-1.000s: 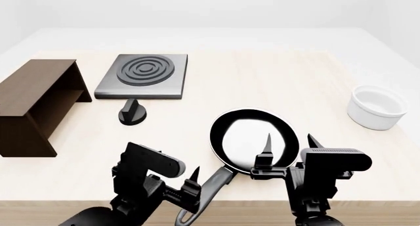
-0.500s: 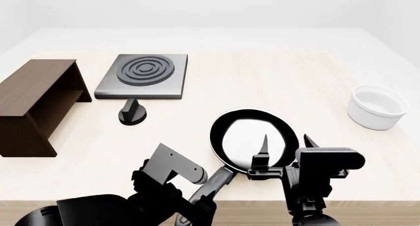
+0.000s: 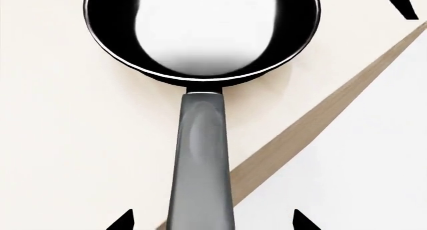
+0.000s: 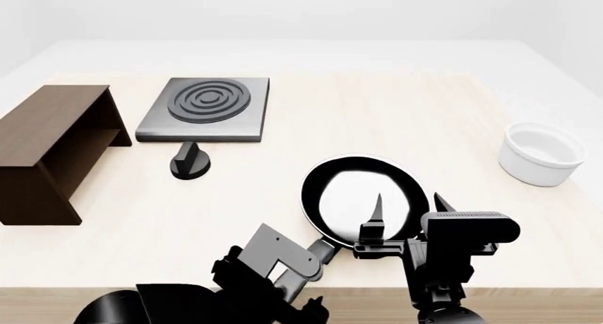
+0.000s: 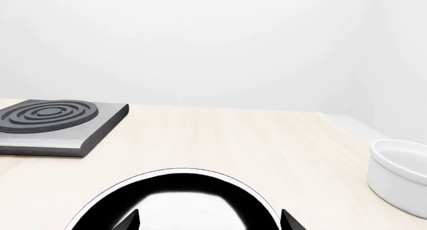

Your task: Put the frying pan on top of the cabinet.

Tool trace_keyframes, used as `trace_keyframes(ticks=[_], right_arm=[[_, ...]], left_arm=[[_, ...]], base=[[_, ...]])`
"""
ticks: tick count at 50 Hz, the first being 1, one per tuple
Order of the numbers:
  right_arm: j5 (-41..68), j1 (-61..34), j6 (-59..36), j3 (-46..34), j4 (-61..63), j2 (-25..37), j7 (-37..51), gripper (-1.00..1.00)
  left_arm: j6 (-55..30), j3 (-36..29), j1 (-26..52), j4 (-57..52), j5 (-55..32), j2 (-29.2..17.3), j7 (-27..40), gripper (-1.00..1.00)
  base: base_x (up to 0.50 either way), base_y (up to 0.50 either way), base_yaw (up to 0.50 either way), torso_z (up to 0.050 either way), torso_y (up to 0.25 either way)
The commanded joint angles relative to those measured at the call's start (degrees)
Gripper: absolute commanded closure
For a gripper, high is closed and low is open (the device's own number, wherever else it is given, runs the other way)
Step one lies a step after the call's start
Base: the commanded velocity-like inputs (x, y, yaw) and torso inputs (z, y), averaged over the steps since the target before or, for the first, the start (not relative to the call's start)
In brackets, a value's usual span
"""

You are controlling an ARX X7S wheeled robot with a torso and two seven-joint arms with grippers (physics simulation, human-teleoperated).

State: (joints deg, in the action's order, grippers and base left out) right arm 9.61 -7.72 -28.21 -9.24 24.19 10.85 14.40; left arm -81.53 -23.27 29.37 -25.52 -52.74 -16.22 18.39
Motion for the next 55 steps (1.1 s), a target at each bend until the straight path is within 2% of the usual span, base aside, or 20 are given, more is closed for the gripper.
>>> trace_keyframes(ticks=[1,11,12,22,30,34,48,51,53,55], right_arm=[[0.2,0.0,0.1,-0.4,0.0,0.3,0.4,-1.0],[0.8,0.1,0.1,-0.1,0.3,0.5,0.7,-1.0],[0.9,0.1,0.1,-0.1,0.3,0.5,0.7,-1.0],[1.1,0.0,0.1,-0.4,0.3,0.8,1.0,-1.0],[1.3,-0.2,0.2,-0.5,0.1,0.9,1.3,-1.0],[1.4,-0.2,0.2,-0.5,0.1,1.0,1.5,-1.0],[1.6,-0.1,0.4,-0.7,-0.1,1.2,2.0,-1.0],[1.7,-0.1,0.3,-0.7,0.0,1.3,2.1,-1.0],[1.9,-0.2,0.3,-0.6,0.0,1.3,2.2,-1.0],[2.0,-0.2,0.3,-0.6,0.0,1.4,2.2,-1.0]], left_arm=[[3.9,-5.4,-1.6,4.4,3.0,-0.1,-0.5,-1.0],[8.8,-9.8,-1.4,13.9,8.3,0.4,-1.8,-1.0],[9.3,-9.4,-1.5,14.7,9.0,0.7,-0.9,1.0],[10.5,-9.7,-0.3,16.9,10.2,0.8,-0.5,1.0],[11.0,-9.6,-0.4,12.0,10.5,-0.9,1.0,1.0],[8.8,-6.2,0.2,8.6,8.4,-1.9,2.6,1.0],[-3.4,13.6,5.3,-0.7,-4.1,-4.6,10.1,1.0],[-8.2,20.3,8.8,0.2,-11.9,-3.8,15.6,1.0],[-8.3,22.4,11.3,3.4,-22.4,-5.0,24.4,1.0],[-8.0,23.9,14.7,8.3,-37.0,-6.7,41.6,1.0]], base=[[0.0,0.0,0.0,0.0,0.0],[0.0,0.0,0.0,0.0,0.0],[0.0,0.0,0.0,0.0,0.0],[0.0,0.0,0.0,0.0,0.0],[0.0,0.0,0.0,0.0,0.0],[0.0,0.0,0.0,0.0,0.0],[0.0,0.0,0.0,0.0,0.001],[0.0,0.0,0.0,0.0,0.004],[0.0,0.0,0.0,0.0,0.0],[0.0,0.0,0.0,0.0,0.005]])
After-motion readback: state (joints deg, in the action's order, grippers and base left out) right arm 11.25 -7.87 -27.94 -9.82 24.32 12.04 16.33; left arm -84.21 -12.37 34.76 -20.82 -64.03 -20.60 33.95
